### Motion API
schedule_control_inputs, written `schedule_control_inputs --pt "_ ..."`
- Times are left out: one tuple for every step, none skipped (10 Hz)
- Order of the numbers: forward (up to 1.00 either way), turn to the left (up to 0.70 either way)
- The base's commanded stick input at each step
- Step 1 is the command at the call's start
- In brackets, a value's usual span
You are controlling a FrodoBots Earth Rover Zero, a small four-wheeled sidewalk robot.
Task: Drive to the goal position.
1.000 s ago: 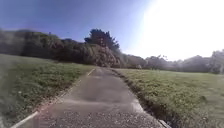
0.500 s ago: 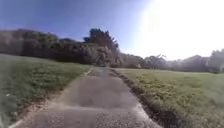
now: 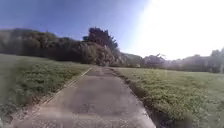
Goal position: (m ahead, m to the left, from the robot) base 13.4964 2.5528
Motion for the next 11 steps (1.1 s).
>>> schedule_control_inputs --pt "0.50 0.00" --pt "0.50 0.00" --pt "0.50 0.00" --pt "0.50 0.09" --pt "0.50 0.27" --pt "0.50 0.27" --pt "0.50 0.00" --pt "0.50 0.00" --pt "0.50 0.00" --pt "0.50 0.00" --pt "0.50 0.00"
